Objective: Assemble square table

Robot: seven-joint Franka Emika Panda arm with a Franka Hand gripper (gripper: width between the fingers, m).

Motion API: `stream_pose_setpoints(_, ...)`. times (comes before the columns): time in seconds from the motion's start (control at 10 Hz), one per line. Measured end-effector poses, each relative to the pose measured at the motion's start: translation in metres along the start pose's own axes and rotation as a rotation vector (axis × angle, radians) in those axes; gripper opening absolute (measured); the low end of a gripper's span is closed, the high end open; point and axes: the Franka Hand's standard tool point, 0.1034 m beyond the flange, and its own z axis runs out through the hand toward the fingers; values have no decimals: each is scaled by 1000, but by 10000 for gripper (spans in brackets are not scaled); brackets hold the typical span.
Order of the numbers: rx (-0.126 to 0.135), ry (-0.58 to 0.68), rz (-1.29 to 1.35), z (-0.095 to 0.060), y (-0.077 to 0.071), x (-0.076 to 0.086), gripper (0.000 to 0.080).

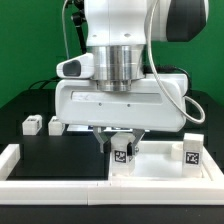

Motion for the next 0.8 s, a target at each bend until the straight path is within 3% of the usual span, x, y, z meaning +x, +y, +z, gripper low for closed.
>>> stream_pose_setpoints(0.8,-6,-37,758,1,5,-3,290)
